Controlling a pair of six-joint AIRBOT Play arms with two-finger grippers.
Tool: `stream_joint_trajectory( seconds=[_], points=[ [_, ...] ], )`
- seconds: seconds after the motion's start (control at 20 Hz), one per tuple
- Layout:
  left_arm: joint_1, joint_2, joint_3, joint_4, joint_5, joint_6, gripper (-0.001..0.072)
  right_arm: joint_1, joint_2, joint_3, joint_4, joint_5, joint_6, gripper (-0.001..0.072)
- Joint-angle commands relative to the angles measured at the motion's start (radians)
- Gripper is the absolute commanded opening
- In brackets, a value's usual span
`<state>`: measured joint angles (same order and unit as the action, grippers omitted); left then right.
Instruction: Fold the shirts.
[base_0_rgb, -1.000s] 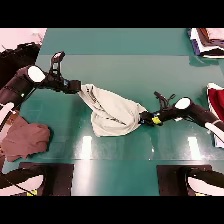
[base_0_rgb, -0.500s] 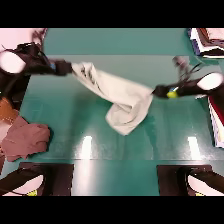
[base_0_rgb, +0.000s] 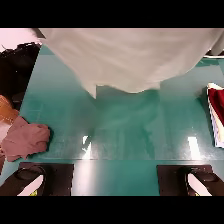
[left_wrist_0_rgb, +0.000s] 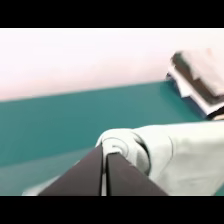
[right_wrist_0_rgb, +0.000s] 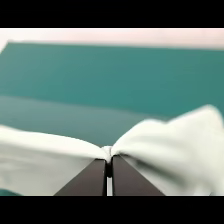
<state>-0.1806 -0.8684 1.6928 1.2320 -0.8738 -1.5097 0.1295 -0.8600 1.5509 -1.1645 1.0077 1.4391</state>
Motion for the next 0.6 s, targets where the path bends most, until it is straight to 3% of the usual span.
stream_joint_trajectory(
  seconds=[0.0, 0.25, 0.55],
  points=[
    [0.001, 0.044, 0.131, -0.039, -0.048, 0.000, 0.0025, -0.009, 0.060, 0.112, -0.061, 0.000, -0.002, 0.0019],
    [0.001, 0.051, 0.256, -0.039, -0.071, 0.013, 0.0024, -0.009, 0.016, 0.283, -0.096, 0.093, -0.002, 0.0019],
    [0.001, -0.029, 0.156, 0.108, -0.212, 0.040, 0.0024, -0.009, -0.225, 0.456, -0.092, 0.246, 0.028, 0.0019]
  ],
)
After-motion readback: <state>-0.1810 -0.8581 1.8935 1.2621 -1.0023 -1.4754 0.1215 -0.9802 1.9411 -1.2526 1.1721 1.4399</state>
